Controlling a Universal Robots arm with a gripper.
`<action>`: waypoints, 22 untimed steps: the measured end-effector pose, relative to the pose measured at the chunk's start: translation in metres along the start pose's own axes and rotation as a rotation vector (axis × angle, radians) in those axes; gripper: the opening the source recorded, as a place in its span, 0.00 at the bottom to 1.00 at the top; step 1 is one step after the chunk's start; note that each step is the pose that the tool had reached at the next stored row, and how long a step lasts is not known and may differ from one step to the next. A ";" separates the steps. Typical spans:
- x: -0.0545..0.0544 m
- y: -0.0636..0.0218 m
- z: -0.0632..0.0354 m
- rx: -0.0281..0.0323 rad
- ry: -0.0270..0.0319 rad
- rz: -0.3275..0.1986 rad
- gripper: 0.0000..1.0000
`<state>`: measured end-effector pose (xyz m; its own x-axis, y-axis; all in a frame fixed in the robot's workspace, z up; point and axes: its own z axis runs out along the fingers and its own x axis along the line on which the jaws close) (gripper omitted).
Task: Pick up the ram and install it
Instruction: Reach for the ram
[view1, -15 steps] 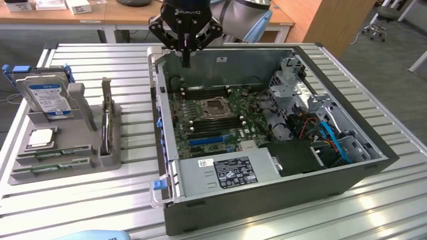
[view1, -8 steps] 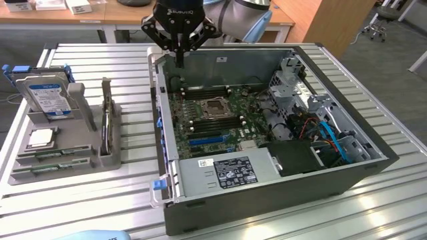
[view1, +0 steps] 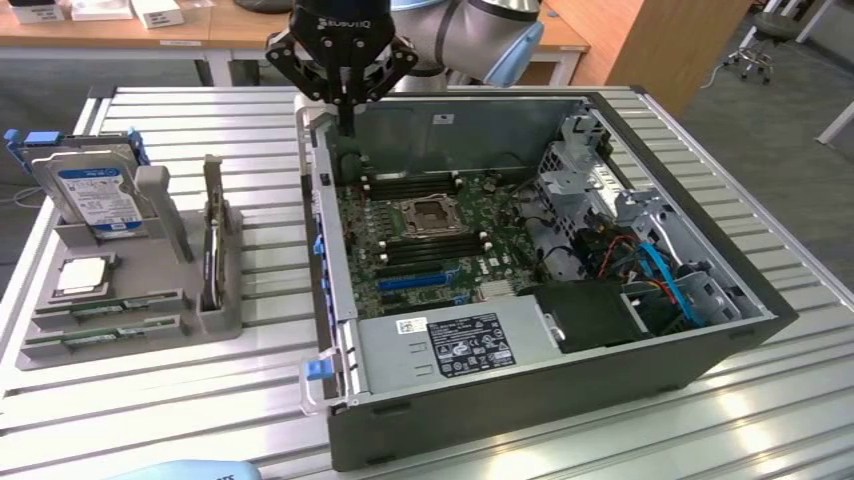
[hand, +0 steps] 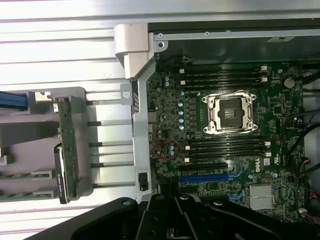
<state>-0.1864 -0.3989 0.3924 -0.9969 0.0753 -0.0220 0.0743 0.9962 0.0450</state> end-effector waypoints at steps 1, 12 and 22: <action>0.001 -0.0001 0.0000 0.0001 0.0002 0.000 0.10; 0.016 -0.0012 -0.0001 0.0003 0.0019 0.000 0.10; 0.030 -0.0023 0.0000 0.0004 0.0044 0.000 0.10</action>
<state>-0.2164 -0.3989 0.3916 -0.9970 0.0753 -0.0176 0.0745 0.9962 0.0447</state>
